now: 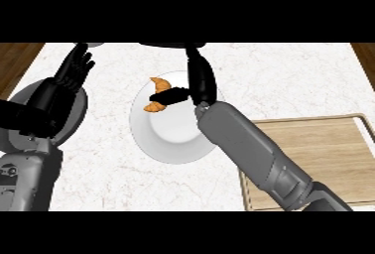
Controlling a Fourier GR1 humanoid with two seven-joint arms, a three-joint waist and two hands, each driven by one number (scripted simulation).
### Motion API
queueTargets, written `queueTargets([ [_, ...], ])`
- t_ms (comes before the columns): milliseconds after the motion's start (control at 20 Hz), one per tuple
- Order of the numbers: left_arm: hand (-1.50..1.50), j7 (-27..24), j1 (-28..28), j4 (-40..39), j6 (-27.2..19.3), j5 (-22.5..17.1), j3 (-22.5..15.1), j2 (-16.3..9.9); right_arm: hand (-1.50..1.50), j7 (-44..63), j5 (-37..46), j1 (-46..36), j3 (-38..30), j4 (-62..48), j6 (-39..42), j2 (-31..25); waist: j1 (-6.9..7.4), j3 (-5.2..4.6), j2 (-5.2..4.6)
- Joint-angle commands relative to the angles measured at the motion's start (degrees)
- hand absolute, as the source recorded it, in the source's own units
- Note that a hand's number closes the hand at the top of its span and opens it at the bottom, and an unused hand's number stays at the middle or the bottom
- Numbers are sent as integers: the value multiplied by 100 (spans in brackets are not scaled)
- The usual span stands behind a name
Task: Pick the croissant from the tray and place it in the plate
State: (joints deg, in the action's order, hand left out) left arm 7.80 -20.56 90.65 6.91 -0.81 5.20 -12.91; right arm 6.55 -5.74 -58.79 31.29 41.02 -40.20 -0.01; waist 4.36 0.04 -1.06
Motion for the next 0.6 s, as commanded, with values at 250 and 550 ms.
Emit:
queueTargets([
  [250,0,-226,498,114,228,-204,437,-321,-150,-1415,-639,576,-1145,-134,379,-198,-340,-2,77],
  [550,0,35,295,83,173,-256,514,-303,-150,-1699,-673,1537,-1317,816,1225,-873,-461,-4,116],
])
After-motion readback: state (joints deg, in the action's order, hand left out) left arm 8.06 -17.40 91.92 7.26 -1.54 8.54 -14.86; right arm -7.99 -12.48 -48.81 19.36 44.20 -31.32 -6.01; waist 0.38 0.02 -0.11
